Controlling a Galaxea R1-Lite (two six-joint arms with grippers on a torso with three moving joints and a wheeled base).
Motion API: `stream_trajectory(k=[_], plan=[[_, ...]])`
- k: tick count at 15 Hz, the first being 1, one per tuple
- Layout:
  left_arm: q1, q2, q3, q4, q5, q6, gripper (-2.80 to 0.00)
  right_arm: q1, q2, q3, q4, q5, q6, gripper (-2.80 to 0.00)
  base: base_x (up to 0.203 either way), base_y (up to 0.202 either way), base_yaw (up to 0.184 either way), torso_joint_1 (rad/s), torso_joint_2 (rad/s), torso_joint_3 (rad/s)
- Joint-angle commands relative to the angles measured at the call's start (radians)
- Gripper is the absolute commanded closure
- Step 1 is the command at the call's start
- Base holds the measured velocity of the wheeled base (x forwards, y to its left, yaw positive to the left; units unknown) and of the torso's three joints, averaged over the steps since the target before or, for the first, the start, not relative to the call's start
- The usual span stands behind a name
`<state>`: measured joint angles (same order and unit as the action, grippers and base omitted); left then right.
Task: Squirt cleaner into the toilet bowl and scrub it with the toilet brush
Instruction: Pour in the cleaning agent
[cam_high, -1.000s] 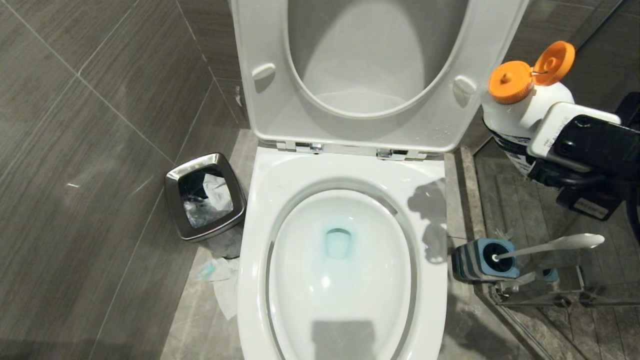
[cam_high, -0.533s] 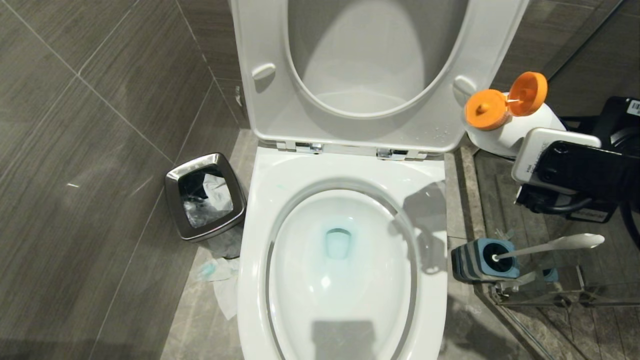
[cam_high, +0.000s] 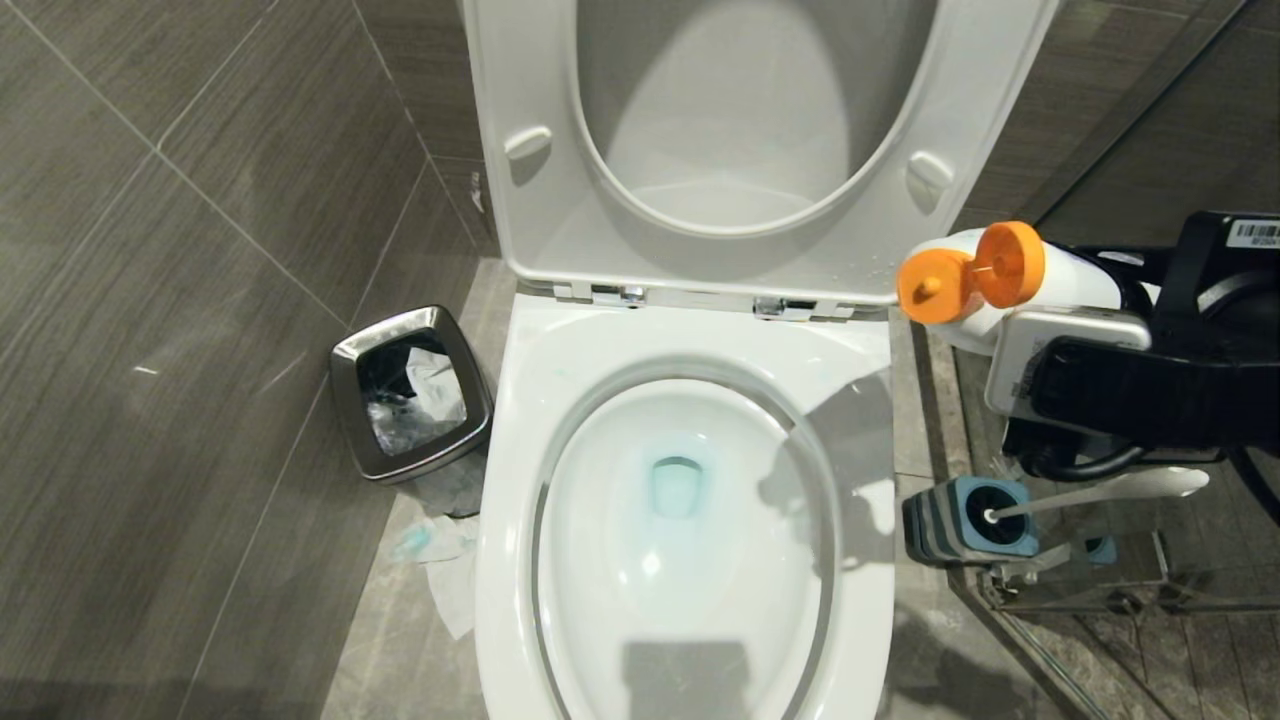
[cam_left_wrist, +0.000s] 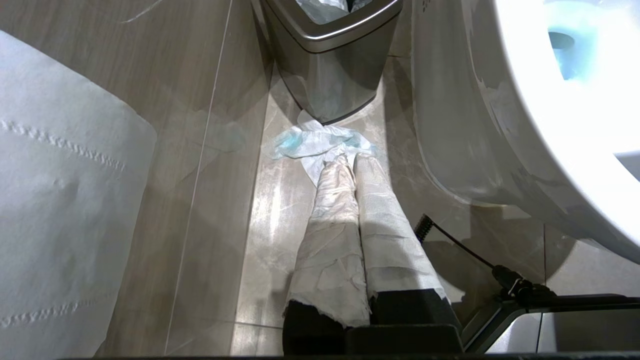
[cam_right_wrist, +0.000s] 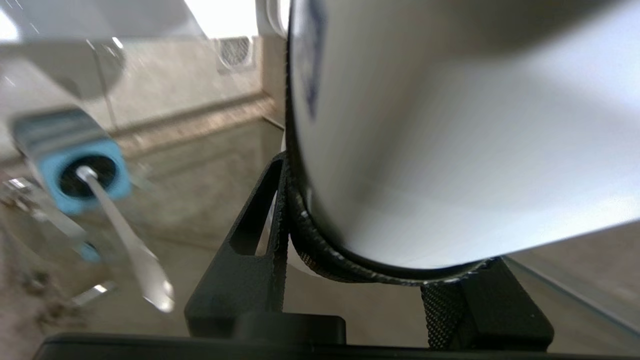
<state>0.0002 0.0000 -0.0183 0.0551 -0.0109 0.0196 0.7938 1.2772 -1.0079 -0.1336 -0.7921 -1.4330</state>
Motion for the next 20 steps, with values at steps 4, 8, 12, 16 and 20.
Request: stream_trajectory(k=[4, 8, 12, 16, 20], plan=[[0.001, 0.0, 0.0, 0.0, 0.0, 0.0, 0.0, 0.01, 0.029, -0.015, -0.001, -0.01, -0.081, 0.0, 0.0, 0.0, 0.0, 0.0, 0.0, 0.0], [0.0, 0.0, 0.0, 0.0, 0.0, 0.0, 0.0, 0.026, 0.063, -0.016, -0.006, -0.037, -0.101, 0.0, 0.0, 0.0, 0.0, 0.0, 0.0, 0.0], [0.0, 0.0, 0.0, 0.0, 0.0, 0.0, 0.0, 0.03, 0.077, -0.017, -0.037, -0.089, -0.102, 0.0, 0.0, 0.0, 0.0, 0.0, 0.0, 0.0], [0.001, 0.0, 0.0, 0.0, 0.0, 0.0, 0.0, 0.035, 0.076, -0.018, -0.043, -0.127, -0.115, 0.0, 0.0, 0.0, 0.0, 0.0, 0.0, 0.0], [0.0, 0.0, 0.0, 0.0, 0.0, 0.0, 0.0, 0.045, 0.09, -0.072, -0.043, -0.128, -0.205, 0.0, 0.0, 0.0, 0.0, 0.0, 0.0, 0.0]])
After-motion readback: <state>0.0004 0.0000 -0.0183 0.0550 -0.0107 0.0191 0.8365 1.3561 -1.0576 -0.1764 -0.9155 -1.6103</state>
